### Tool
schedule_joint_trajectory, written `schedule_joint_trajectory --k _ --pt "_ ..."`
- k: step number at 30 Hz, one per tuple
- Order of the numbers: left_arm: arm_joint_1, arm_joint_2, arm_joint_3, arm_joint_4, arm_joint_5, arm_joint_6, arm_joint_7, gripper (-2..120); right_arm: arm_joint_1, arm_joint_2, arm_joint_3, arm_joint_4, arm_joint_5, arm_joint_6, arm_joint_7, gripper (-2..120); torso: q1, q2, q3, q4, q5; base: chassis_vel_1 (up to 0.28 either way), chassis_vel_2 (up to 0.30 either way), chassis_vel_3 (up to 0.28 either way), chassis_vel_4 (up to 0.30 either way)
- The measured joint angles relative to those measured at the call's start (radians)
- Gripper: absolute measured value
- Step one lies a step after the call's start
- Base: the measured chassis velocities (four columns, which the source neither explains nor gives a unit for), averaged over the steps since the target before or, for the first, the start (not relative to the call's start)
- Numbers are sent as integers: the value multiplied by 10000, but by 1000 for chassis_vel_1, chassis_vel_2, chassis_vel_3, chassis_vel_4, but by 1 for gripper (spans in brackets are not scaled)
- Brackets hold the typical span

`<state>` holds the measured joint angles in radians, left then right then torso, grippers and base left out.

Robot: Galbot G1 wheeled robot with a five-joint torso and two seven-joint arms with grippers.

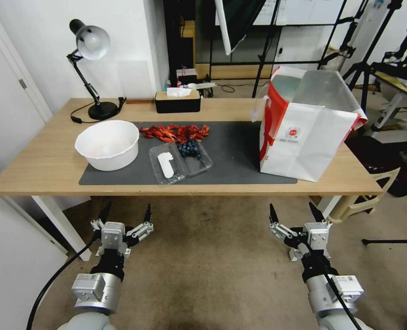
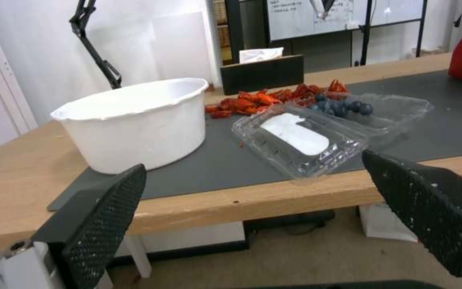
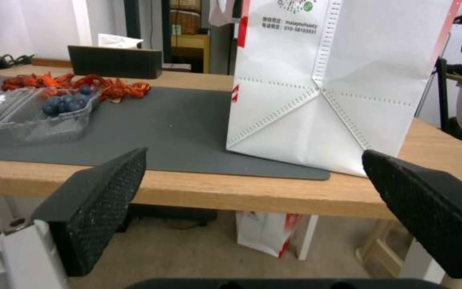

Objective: Close the takeout container lid, then place the container into the takeout bag.

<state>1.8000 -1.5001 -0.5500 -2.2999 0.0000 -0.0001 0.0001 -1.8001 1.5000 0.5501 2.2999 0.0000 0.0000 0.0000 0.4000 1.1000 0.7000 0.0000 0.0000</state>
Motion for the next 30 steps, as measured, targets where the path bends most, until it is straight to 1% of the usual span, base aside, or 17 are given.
schedule_joint_trajectory --k 18,19,20,21,23,25,30 --pt "-9 8 41 -3 -73 22 -37 100 46 24 -64 -26 -36 -70 -55 100 0 0 0 -1 -2 0 0 0 0" --pt "-38 33 182 -24 -260 128 -158 100 163 103 -275 -143 -165 -273 -223 100 -1 0 0 -1 -8 0 0 0 0" --pt "-108 87 493 -80 -634 352 -382 100 401 287 -781 -393 -430 -722 -608 100 -1 0 0 -2 3 0 0 0 0" --pt "-108 87 493 -80 -634 352 -382 100 401 287 -781 -393 -430 -722 -608 100 -1 0 0 -2 3 0 0 0 0" --pt "-254 194 1105 -200 -1407 816 -876 100 817 599 -1592 -791 -838 -1404 -1228 100 0 -1 1 6 9 0 0 0 0" --pt "-423 319 1820 -326 -2306 1341 -1427 100 994 723 -1793 -927 -913 -1577 -1400 100 0 0 0 -1 -5 0 0 0 0" --pt "-530 408 2036 -146 -2661 1220 -1398 100 1019 747 -1719 -875 -878 -1588 -1437 100 0 0 0 -1 -1 0 0 0 0"
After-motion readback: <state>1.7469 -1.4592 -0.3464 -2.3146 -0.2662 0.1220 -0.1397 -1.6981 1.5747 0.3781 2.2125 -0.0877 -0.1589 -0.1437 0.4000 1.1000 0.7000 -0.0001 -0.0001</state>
